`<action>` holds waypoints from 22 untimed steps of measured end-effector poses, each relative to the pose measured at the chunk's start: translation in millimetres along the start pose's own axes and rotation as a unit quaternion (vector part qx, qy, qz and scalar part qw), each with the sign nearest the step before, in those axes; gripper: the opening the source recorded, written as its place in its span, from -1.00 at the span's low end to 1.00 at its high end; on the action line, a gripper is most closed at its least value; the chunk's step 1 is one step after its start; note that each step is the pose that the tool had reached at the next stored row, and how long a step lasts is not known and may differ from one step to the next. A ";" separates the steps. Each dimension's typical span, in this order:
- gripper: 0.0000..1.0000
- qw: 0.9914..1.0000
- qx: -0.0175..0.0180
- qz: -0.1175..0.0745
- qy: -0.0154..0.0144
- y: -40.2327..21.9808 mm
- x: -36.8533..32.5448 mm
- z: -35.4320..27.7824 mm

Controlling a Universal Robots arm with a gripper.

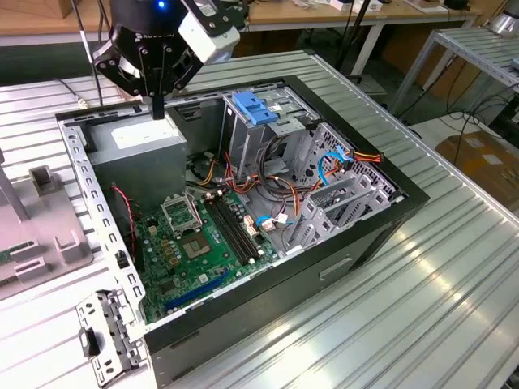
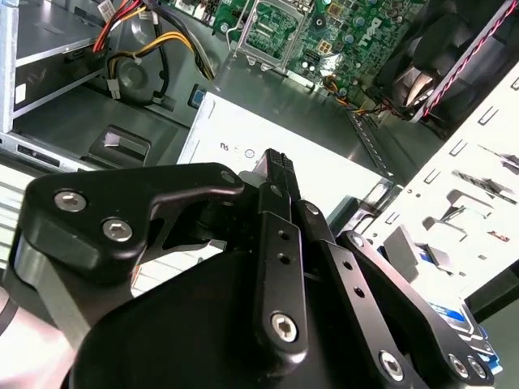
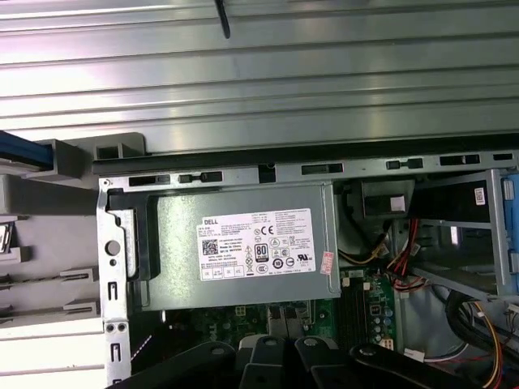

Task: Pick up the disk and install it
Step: 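Reach for the disk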

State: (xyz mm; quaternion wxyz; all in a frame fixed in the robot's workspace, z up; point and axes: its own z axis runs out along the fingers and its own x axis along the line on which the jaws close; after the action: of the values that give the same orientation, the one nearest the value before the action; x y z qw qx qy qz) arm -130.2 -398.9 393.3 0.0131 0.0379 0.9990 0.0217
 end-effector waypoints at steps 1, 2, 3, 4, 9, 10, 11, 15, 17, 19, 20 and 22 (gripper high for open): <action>-0.79 1.000 0.000 0.000 0.000 0.0 0.5 0.0; -0.79 1.000 0.000 0.000 0.000 -0.1 0.8 0.0; -0.79 1.000 0.000 0.000 0.000 -0.1 0.9 0.0; -0.79 1.000 0.000 0.000 0.000 -0.1 1.2 0.0; -0.79 1.000 0.000 0.000 0.000 -0.4 4.3 -0.1; -0.79 1.000 0.000 0.000 0.000 -0.4 5.5 -0.2; -0.79 1.000 0.000 0.000 0.000 -0.5 7.0 -0.2; -0.79 1.000 0.000 0.000 0.000 -0.8 10.7 -0.3; -0.79 1.000 0.000 0.000 0.000 -1.0 12.8 -0.4; -0.79 1.000 0.000 0.000 0.000 -1.1 14.4 -0.4; -0.79 1.000 0.000 0.000 0.000 -1.2 15.2 -0.4; -0.79 1.000 0.000 0.000 0.000 -1.3 17.8 -0.5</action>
State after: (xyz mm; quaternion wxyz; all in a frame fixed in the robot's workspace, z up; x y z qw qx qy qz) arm -148.1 -398.9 393.3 0.0131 0.0379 0.9990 0.0217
